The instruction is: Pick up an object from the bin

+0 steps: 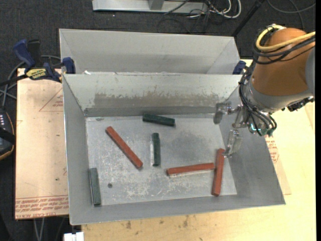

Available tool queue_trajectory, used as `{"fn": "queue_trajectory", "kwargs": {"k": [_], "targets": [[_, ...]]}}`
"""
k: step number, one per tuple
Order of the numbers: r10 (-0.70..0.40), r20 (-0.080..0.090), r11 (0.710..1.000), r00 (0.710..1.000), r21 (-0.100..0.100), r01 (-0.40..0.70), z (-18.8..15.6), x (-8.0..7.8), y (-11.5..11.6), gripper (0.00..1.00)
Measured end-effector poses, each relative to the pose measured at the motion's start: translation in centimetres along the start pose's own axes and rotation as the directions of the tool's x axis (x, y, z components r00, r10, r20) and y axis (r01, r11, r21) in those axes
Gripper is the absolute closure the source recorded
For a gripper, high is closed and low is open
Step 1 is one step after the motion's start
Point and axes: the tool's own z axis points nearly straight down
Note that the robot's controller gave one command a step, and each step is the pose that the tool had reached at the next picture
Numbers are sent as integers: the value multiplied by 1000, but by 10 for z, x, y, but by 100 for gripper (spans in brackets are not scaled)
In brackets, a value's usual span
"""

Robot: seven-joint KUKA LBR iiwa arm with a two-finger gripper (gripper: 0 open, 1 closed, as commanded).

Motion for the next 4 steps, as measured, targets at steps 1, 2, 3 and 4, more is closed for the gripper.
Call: {"fn": "queue_trajectory", "kwargs": {"k": [1,2,3,4], "targets": [[65,-2,998,998,-1,-65,158,48,15,0],[64,6,998,998,0,-64,154,46,15,100],[64,6,998,998,0,-64,154,46,15,0],[64,7,998,998,0,-64,153,45,15,100]]}}
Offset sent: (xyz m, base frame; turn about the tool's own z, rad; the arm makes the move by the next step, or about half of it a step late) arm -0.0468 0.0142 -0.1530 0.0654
